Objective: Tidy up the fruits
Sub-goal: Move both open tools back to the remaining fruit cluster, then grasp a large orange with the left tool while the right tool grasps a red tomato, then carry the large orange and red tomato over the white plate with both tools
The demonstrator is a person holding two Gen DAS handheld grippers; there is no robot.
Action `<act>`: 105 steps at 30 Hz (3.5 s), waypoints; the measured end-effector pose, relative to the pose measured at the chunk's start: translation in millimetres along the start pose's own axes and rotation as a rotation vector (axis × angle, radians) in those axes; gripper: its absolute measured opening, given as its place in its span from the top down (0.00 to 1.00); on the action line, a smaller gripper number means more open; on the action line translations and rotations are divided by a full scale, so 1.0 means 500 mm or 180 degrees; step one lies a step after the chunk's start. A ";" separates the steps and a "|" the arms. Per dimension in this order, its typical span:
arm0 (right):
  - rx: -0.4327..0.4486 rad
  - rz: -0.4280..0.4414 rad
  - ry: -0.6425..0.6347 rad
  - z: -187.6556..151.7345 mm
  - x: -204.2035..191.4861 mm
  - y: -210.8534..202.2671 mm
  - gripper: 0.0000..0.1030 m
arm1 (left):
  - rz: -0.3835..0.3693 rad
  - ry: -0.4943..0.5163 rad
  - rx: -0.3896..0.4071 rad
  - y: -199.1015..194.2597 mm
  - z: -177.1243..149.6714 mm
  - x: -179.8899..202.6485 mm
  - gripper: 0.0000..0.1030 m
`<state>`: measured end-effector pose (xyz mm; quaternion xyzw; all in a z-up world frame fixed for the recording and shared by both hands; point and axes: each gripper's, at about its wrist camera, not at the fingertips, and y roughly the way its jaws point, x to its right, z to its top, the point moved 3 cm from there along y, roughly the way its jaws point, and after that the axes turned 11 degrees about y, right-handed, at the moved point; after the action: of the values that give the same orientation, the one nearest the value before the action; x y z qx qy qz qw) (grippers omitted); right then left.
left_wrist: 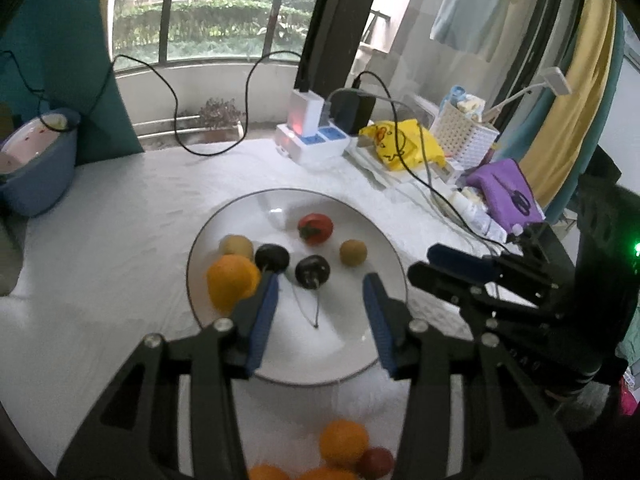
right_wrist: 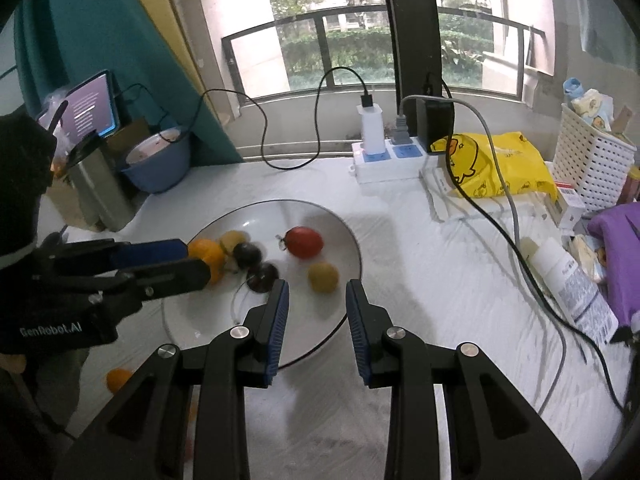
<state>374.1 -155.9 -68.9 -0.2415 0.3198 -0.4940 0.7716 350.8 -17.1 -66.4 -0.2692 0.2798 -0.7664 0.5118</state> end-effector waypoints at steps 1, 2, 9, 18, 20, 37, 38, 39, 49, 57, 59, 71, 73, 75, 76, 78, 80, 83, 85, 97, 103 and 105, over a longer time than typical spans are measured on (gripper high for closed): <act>-0.0001 0.0003 -0.0010 -0.005 -0.005 -0.006 0.70 | 0.0005 0.0001 0.0024 -0.011 -0.004 0.002 0.56; -0.0004 0.0005 -0.0020 -0.010 -0.011 -0.012 0.70 | 0.0007 0.0003 0.0042 -0.018 -0.007 0.004 0.56; -0.0029 0.0025 -0.0079 -0.045 -0.041 -0.044 0.69 | 0.0054 0.0040 0.0120 -0.071 -0.038 0.020 0.56; -0.0045 0.0042 -0.0142 -0.086 -0.069 -0.080 0.69 | 0.0106 0.0003 0.0145 -0.116 -0.089 0.026 0.56; -0.0042 0.0043 -0.0155 -0.091 -0.074 -0.086 0.69 | 0.0111 -0.0004 0.0149 -0.125 -0.102 0.029 0.56; -0.0186 0.0081 -0.0204 -0.170 -0.102 -0.105 0.65 | 0.0058 -0.0069 0.0009 -0.134 -0.215 0.059 0.56; -0.0207 0.0088 -0.0208 -0.175 -0.104 -0.103 0.63 | 0.0053 -0.0079 0.0002 -0.132 -0.221 0.060 0.56; -0.0232 0.0098 -0.0212 -0.181 -0.106 -0.100 0.62 | 0.0050 -0.0087 -0.0001 -0.131 -0.226 0.060 0.56; -0.0465 0.0198 -0.0267 -0.224 -0.123 -0.066 0.61 | 0.0037 -0.0120 -0.0089 -0.123 -0.264 0.065 0.56; -0.0604 0.0245 -0.0330 -0.237 -0.134 -0.037 0.61 | 0.0051 -0.0150 -0.0182 -0.100 -0.269 0.056 0.56; -0.0629 0.0254 -0.0325 -0.236 -0.133 -0.030 0.61 | 0.0025 -0.0167 -0.0182 -0.096 -0.268 0.054 0.56; -0.0673 0.0409 -0.0335 -0.225 -0.130 -0.018 0.71 | 0.0071 -0.0118 -0.0227 -0.080 -0.255 0.054 0.55; -0.0652 0.0393 -0.0318 -0.223 -0.124 -0.021 0.71 | 0.0092 -0.0120 -0.0253 -0.073 -0.253 0.053 0.54; -0.0628 0.0378 -0.0293 -0.218 -0.114 -0.026 0.71 | 0.0116 -0.0117 -0.0284 -0.065 -0.250 0.053 0.54; -0.0612 0.0363 -0.0277 -0.215 -0.107 -0.029 0.71 | 0.0126 -0.0115 -0.0302 -0.061 -0.249 0.053 0.54; -0.0586 0.0344 -0.0250 -0.210 -0.097 -0.033 0.71 | 0.0162 -0.0117 -0.0343 -0.052 -0.248 0.053 0.54; -0.0555 0.0323 -0.0224 -0.204 -0.085 -0.039 0.71 | 0.0195 -0.0095 -0.0335 -0.049 -0.245 0.055 0.54; -0.0520 0.0303 -0.0196 -0.197 -0.073 -0.045 0.71 | 0.0223 -0.0050 -0.0321 -0.048 -0.244 0.059 0.55; -0.0499 0.0293 -0.0182 -0.195 -0.067 -0.048 0.71 | 0.0210 -0.0026 -0.0326 -0.049 -0.243 0.061 0.55; -0.0386 0.0284 -0.0156 -0.167 -0.053 -0.065 0.71 | 0.0153 0.0051 -0.0160 -0.086 -0.206 0.081 0.55; -0.0332 0.0295 -0.0146 -0.151 -0.047 -0.069 0.71 | 0.0168 0.0078 -0.0101 -0.097 -0.182 0.080 0.55; -0.0319 0.0295 -0.0141 -0.145 -0.044 -0.069 0.71 | 0.0176 0.0088 -0.0088 -0.099 -0.177 0.080 0.55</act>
<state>293.0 -153.4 -88.8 -0.2756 0.3378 -0.4356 0.7875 244.6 -25.0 -88.2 -0.2578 0.3048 -0.7517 0.5250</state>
